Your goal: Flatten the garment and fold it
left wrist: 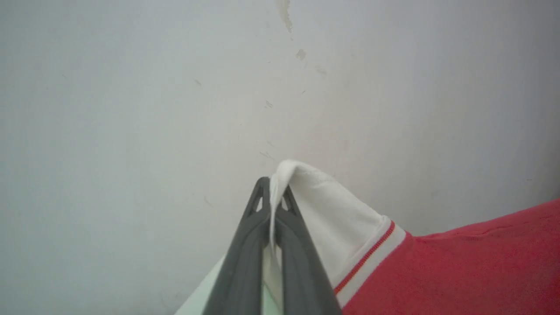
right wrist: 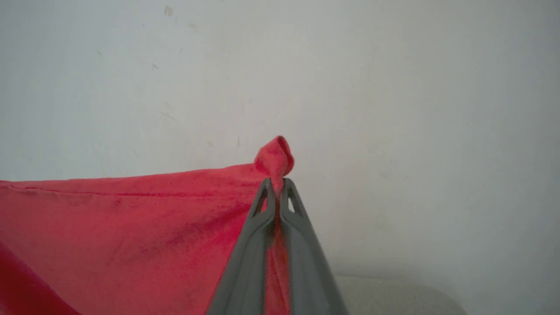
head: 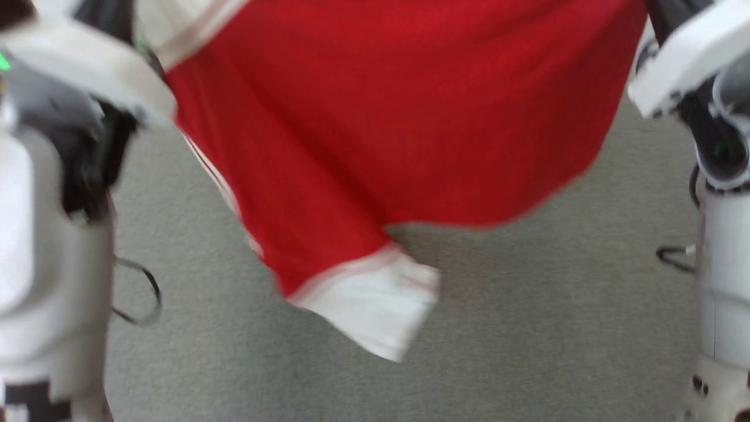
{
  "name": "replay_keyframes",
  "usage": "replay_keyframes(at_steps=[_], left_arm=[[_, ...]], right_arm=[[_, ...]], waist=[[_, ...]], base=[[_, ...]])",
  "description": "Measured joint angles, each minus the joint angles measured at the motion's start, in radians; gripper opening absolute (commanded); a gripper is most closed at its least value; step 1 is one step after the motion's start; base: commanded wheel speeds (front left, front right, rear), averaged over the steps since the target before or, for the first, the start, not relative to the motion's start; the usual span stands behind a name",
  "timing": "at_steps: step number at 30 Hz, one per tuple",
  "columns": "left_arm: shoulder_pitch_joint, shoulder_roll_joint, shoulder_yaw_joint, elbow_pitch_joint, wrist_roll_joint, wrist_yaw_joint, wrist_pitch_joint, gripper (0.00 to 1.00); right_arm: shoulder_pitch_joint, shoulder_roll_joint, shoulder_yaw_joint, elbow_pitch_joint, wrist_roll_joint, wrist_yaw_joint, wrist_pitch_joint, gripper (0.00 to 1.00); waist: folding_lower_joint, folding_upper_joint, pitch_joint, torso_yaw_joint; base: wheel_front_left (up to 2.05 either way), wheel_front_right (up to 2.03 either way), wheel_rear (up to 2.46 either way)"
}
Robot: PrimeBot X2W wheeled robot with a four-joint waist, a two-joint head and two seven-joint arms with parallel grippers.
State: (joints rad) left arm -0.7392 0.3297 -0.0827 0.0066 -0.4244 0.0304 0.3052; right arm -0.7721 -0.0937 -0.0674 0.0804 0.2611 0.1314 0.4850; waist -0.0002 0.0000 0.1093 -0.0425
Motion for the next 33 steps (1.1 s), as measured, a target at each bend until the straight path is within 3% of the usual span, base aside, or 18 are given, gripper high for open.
replay_keyframes(at_steps=[7, 16, 23, 33], left_arm=[[-0.306, 0.040, -0.029, 0.206, 0.046, -0.026, 0.021, 0.00], [-0.613, 0.077, -0.063, 0.372, 0.096, -0.053, 0.030, 0.00], [-0.789, 0.080, -0.070, 0.430, 0.116, -0.066, -0.052, 0.00], [-0.917, 0.097, -0.043, 0.470, 0.097, -0.110, -0.252, 0.00]], right_arm=[[-0.215, 0.003, 0.020, 0.164, -0.067, 0.000, -0.002, 0.00], [-0.464, 0.034, 0.019, 0.360, -0.130, 0.000, -0.039, 0.00], [-0.623, 0.040, -0.018, 0.450, -0.190, 0.000, -0.095, 0.00], [-0.762, 0.044, -0.082, 0.468, -0.263, 0.000, -0.170, 0.00]], waist=[[0.0000, 0.0000, -0.008, -0.067], [0.0004, 0.0000, 0.097, -0.093], [0.0005, 0.0000, 0.225, -0.098], [0.0006, 0.0000, 0.436, -0.091]], base=[[0.00, 0.00, 0.00], [0.00, 0.00, 0.00], [0.00, 0.00, 0.00], [0.00, 0.00, 0.00]])
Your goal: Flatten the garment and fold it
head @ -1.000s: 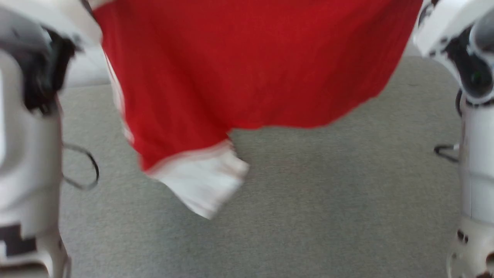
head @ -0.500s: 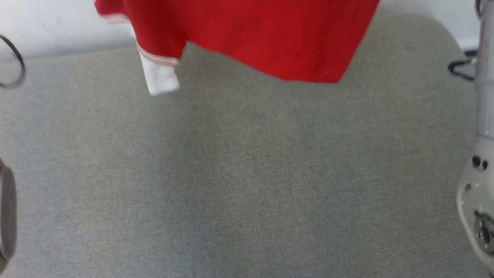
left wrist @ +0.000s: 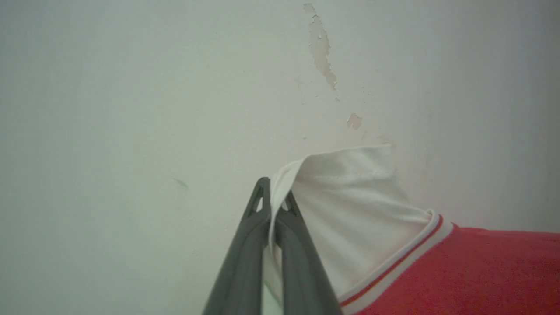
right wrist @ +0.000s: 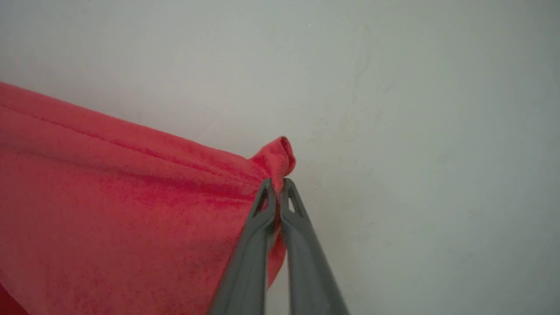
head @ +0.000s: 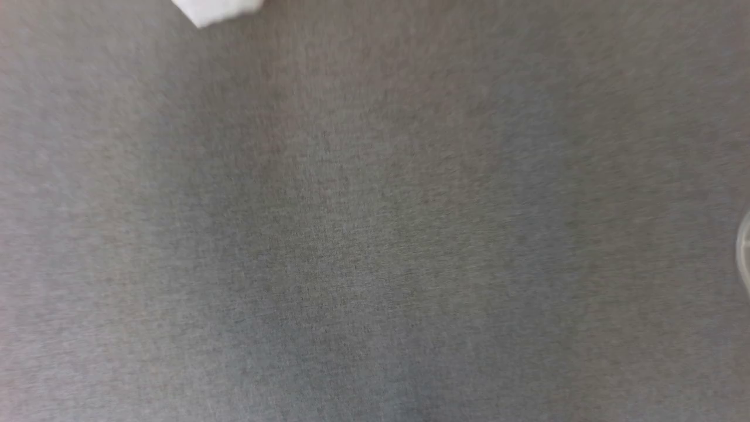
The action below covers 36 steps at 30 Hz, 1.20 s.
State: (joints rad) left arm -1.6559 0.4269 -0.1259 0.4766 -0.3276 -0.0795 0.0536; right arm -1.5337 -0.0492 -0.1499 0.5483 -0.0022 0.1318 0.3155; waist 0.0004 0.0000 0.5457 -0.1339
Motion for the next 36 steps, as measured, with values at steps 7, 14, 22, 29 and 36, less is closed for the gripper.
replay_keyframes(at_steps=[7, 14, 22, 29, 36], left_arm=[[-0.009, 0.000, -0.024, 0.027, -0.028, -0.034, -0.126, 0.00], [0.082, 0.021, -0.076, 0.017, -0.050, -0.043, -0.236, 0.00], [0.363, 0.053, -0.065, -0.106, -0.117, -0.043, -0.276, 0.00], [0.727, 0.054, -0.044, -0.337, -0.173, 0.007, -0.266, 0.00], [1.105, 0.070, -0.075, -0.538, -0.157, 0.083, -0.223, 0.00]], right_arm=[[-0.019, 0.001, -0.026, -0.015, -0.073, 0.000, -0.039, 0.00], [-0.008, 0.000, -0.001, -0.006, -0.094, 0.000, -0.102, 0.00], [0.194, -0.043, 0.112, -0.100, 0.076, 0.000, -0.170, 0.00], [0.577, -0.092, 0.114, -0.383, 0.232, 0.000, -0.143, 0.00], [0.961, -0.066, 0.038, -0.611, 0.300, 0.000, -0.098, 0.00]], waist=[[-0.0001, 0.0000, 0.128, 0.017], [-0.0002, 0.0000, 0.221, 0.043], [-0.0004, 0.0000, 0.211, 0.083], [-0.0006, 0.0000, 0.115, 0.095], [-0.0007, 0.0000, 0.001, 0.095]], base=[[0.00, 0.00, 0.00], [0.00, 0.00, 0.00], [0.00, 0.00, 0.00], [0.00, 0.00, 0.00], [0.00, 0.00, 0.00]])
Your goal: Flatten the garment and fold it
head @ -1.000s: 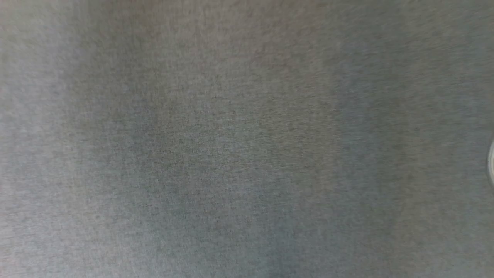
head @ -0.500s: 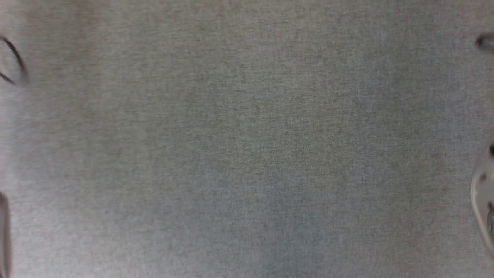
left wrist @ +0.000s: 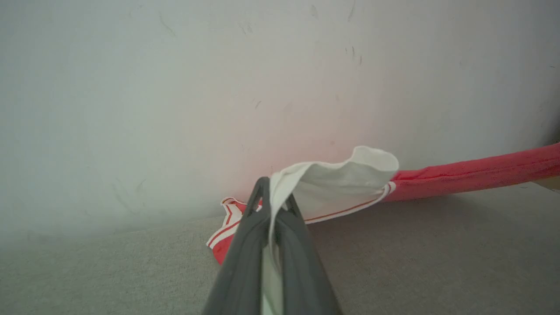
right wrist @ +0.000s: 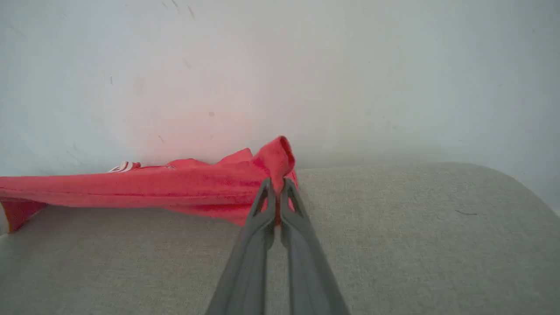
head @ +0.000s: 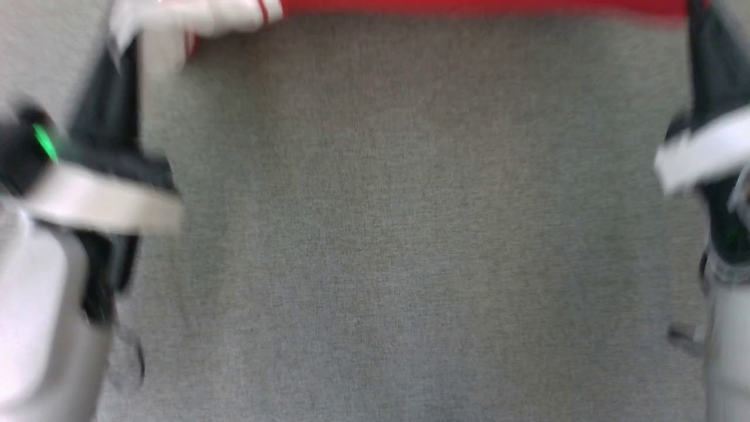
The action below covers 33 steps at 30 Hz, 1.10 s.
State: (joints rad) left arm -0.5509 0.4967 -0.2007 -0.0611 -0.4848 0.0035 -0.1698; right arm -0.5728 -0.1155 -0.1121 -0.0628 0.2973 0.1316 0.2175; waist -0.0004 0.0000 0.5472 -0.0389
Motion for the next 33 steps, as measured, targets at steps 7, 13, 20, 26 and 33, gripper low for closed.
replay_keyframes(at_steps=[7, 13, 20, 26, 33], left_arm=[[0.296, 0.006, -0.024, -0.054, -0.006, 0.081, 0.079, 0.00], [0.501, 0.012, -0.066, -0.048, -0.066, 0.096, 0.202, 0.00], [0.656, 0.019, -0.107, -0.059, -0.166, 0.111, 0.382, 0.00], [0.768, 0.026, -0.134, -0.115, -0.258, 0.131, 0.513, 0.00], [0.869, 0.047, -0.146, -0.185, -0.325, 0.162, 0.605, 0.00]], right_arm=[[0.278, 0.037, -0.024, -0.048, 0.030, 0.000, 0.037, 0.00], [0.466, 0.046, -0.051, -0.032, 0.041, 0.000, 0.084, 0.00], [0.661, 0.046, -0.053, -0.016, 0.087, 0.000, 0.198, 0.00], [0.763, -0.005, -0.024, -0.032, 0.113, 0.000, 0.293, 0.00], [0.884, -0.042, -0.014, -0.081, 0.162, 0.000, 0.426, 0.00]], waist=[[0.0000, 0.0000, -0.110, -0.005], [0.0000, 0.0000, -0.201, -0.005], [0.0001, 0.0000, -0.294, 0.003], [0.0002, 0.0000, -0.352, 0.008], [0.0002, 0.0000, -0.403, 0.010]], base=[[0.00, 0.00, 0.00], [0.00, 0.00, 0.00], [0.00, 0.00, 0.00], [0.00, 0.00, 0.00], [0.00, 0.00, 0.00]])
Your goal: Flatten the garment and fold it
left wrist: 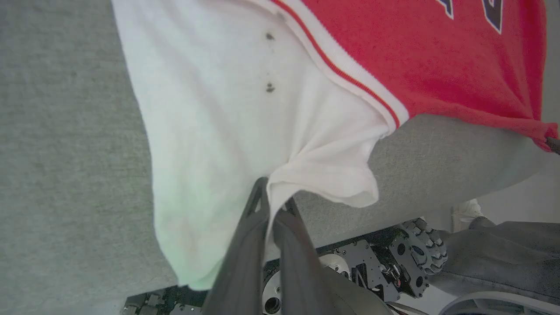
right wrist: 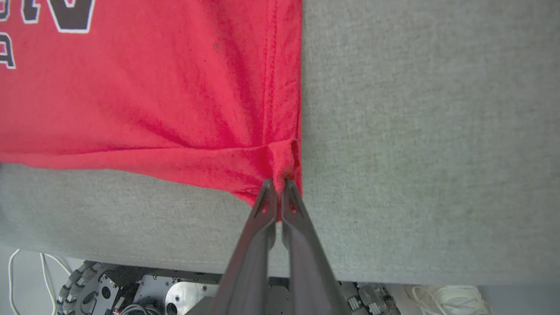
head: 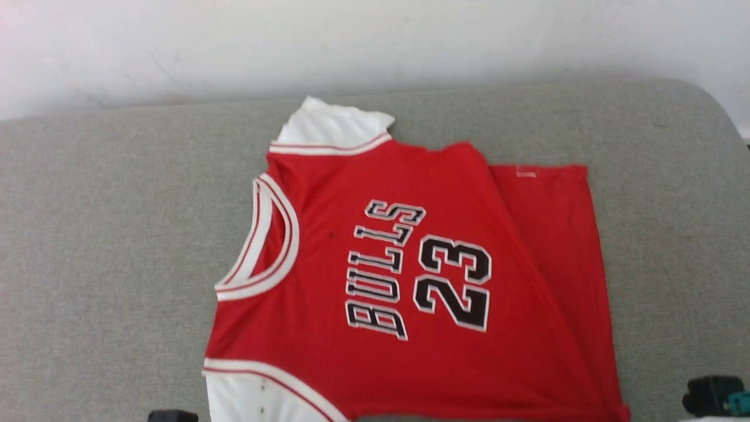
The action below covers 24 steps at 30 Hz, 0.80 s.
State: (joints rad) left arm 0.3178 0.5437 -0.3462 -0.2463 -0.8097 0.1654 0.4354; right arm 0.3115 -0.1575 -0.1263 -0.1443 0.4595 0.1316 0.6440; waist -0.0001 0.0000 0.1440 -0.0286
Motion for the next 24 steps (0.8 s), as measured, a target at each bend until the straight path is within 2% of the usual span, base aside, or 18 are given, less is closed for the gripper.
replay_keyframes(at_steps=[8, 15, 24], left_arm=[[0.082, 0.015, 0.009, -0.086, -0.049, 0.021, 0.030, 0.00], [0.035, 0.041, 0.051, -0.135, -0.001, 0.018, -0.024, 0.00], [-0.273, 0.095, 0.073, -0.104, 0.113, -0.078, -0.081, 0.00]], right_arm=[[0.089, 0.014, -0.038, -0.074, 0.026, 0.000, 0.084, 0.00], [0.059, 0.015, -0.058, -0.124, 0.005, 0.000, 0.022, 0.00], [-0.159, -0.014, -0.028, -0.129, -0.057, 0.000, -0.086, 0.00]], waist=[[0.0000, 0.0000, -0.018, 0.006], [0.0001, 0.0000, 0.015, 0.007], [0.0003, 0.0000, 0.107, 0.001]], base=[[0.00, 0.00, 0.00], [0.00, 0.00, 0.00], [0.00, 0.00, 0.00]])
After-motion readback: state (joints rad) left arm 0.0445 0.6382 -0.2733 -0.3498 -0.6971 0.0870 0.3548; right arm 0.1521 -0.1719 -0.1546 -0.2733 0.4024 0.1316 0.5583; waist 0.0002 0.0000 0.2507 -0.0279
